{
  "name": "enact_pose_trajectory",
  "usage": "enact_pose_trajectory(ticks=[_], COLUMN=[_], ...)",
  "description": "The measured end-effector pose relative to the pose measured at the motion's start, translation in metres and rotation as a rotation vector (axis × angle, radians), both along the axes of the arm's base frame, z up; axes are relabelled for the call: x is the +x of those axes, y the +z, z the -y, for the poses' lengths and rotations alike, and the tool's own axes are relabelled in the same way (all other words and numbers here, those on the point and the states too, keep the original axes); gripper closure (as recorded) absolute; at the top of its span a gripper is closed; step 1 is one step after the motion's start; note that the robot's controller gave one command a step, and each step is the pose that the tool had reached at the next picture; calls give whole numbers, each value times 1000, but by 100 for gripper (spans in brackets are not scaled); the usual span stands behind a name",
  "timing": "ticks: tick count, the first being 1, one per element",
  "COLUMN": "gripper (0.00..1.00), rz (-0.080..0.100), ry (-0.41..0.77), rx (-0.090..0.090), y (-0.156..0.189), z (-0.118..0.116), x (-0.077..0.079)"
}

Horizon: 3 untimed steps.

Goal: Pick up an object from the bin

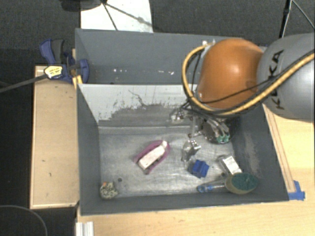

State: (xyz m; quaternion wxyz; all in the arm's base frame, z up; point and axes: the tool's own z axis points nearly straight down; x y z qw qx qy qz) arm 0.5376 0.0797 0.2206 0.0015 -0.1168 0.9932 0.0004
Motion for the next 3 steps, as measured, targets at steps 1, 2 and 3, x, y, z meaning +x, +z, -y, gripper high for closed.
enact_pose_trajectory(ticks=[1, 2, 3], gripper=[0, 100, 100], rz=[-7, 0, 7], ry=[149, 140, 136], rx=[1, 1, 1], y=[-138, -133, 8], z=[-66, -64, -60], x=[5, 7, -9])
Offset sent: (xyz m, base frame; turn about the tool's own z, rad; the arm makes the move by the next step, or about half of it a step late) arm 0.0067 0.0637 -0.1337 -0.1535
